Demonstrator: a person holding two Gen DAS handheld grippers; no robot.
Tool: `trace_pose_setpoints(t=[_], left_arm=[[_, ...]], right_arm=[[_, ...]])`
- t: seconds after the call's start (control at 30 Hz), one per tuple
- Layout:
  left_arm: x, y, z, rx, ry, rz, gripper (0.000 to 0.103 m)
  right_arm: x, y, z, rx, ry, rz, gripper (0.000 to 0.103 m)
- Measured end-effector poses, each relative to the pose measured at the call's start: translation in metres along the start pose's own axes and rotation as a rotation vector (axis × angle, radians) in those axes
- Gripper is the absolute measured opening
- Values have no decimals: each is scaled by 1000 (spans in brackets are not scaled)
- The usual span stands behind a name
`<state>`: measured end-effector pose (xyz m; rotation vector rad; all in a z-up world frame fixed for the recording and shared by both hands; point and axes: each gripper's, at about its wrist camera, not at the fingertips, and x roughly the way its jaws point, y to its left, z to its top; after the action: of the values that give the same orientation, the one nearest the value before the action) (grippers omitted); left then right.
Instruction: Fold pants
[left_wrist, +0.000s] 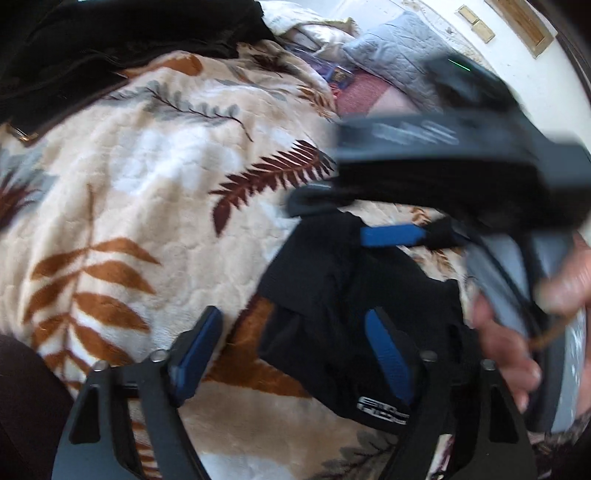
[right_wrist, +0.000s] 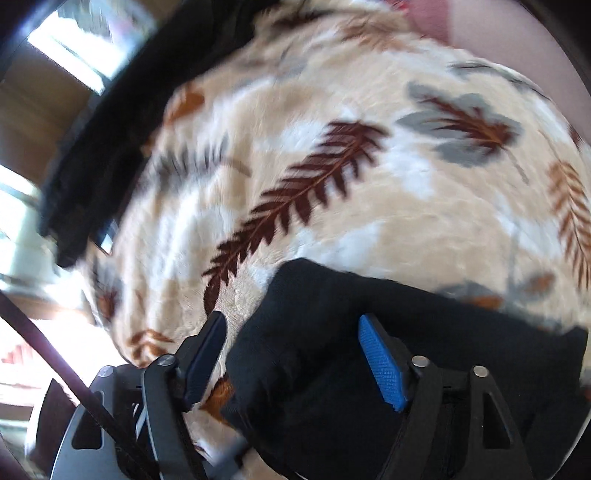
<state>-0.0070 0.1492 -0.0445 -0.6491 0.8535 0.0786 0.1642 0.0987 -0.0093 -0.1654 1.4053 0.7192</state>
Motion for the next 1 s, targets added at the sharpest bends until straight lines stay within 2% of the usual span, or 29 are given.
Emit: trace_pose_setpoints(t=[0.03, 0.1, 0.2, 0.27, 0.37, 0.47, 0.53, 0.7, 0.87, 0.9, 1.0], left_arm=[[1, 0, 0, 1, 8, -7, 53], [7, 0, -1, -1, 40, -26, 44], [6, 0, -1, -5, 37, -37, 44], [6, 1, -2, -14, 40, -44, 44], [5, 1, -3, -23, 44, -59, 44], [5, -3, -4, -7, 48, -70, 34], [2, -7, -5, 6, 45, -88, 29], [-7, -22, -8, 49, 13, -107, 20], [-19, -48, -6, 106, -13, -134, 13], [-20, -56, -7, 122, -11, -145, 8], [-20, -80, -9, 179, -1, -172, 8]], right_arm=[[9, 9, 6, -24, 36, -45, 94], [27, 25, 14, -84, 119, -144, 98], [54, 44, 16, -208, 243, -294, 99], [60, 47, 13, -250, 260, -333, 99], [53, 43, 5, -265, 233, -334, 92], [40, 33, -5, -279, 174, -380, 63], [30, 26, -12, -279, 146, -401, 36], [-1, 5, -33, -255, 52, -371, 24], [-32, -21, -48, -162, -65, -277, 22], [-31, -17, -45, -147, -81, -266, 22], [-53, -28, -51, -87, -145, -215, 21]])
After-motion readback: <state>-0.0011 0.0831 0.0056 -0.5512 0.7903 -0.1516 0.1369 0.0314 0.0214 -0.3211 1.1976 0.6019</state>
